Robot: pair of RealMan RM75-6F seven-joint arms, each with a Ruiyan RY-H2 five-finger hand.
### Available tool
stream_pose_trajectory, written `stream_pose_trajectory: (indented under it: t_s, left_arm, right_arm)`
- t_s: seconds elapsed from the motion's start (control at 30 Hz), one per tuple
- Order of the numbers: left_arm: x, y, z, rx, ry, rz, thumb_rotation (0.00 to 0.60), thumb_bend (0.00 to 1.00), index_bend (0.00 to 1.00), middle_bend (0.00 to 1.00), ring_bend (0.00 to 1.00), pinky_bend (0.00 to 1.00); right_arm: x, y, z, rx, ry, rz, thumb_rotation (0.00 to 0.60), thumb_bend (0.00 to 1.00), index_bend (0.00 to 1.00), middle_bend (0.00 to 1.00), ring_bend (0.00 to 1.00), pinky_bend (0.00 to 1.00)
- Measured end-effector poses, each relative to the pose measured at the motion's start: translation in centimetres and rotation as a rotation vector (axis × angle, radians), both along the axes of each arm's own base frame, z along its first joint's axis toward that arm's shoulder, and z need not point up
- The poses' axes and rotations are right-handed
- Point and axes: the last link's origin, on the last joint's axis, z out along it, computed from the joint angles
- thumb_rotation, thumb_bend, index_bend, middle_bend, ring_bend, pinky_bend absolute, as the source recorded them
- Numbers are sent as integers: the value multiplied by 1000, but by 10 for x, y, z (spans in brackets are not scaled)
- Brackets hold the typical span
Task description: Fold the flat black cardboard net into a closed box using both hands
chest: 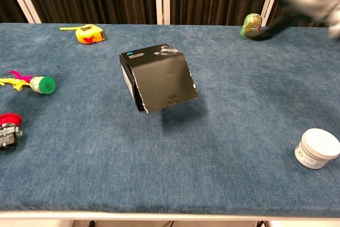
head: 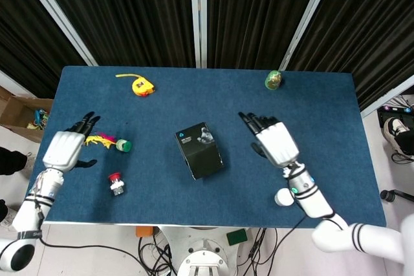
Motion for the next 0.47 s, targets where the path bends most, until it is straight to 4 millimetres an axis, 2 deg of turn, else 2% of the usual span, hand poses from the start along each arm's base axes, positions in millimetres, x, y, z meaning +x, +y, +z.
stream_pose_trajectory:
  t_s: [0.1, 0.2, 0.27, 0.47]
  left_arm:
    - [-19, -19, 12, 45, 33, 14, 600, 74, 0, 31, 50, 234]
    - [-34, -40, 21, 83, 41, 20, 600, 76, 0, 31, 41, 203]
    - [-43, -54, 26, 111, 44, 33, 600, 76, 0, 31, 41, 201]
    - [-57, -107, 31, 159, 39, 86, 600, 75, 0, 31, 41, 199]
  right_arm:
    - [-32, 11, 36, 4, 17, -108, 600, 217, 0, 71, 22, 109]
    - [-71, 33, 71, 8, 32, -233, 600, 230, 0, 17, 0, 47]
    - [-95, 52, 87, 12, 11, -311, 600, 233, 0, 8, 0, 33]
    - [-148, 106, 113, -34, -104, -456, 600, 238, 0, 7, 0, 20]
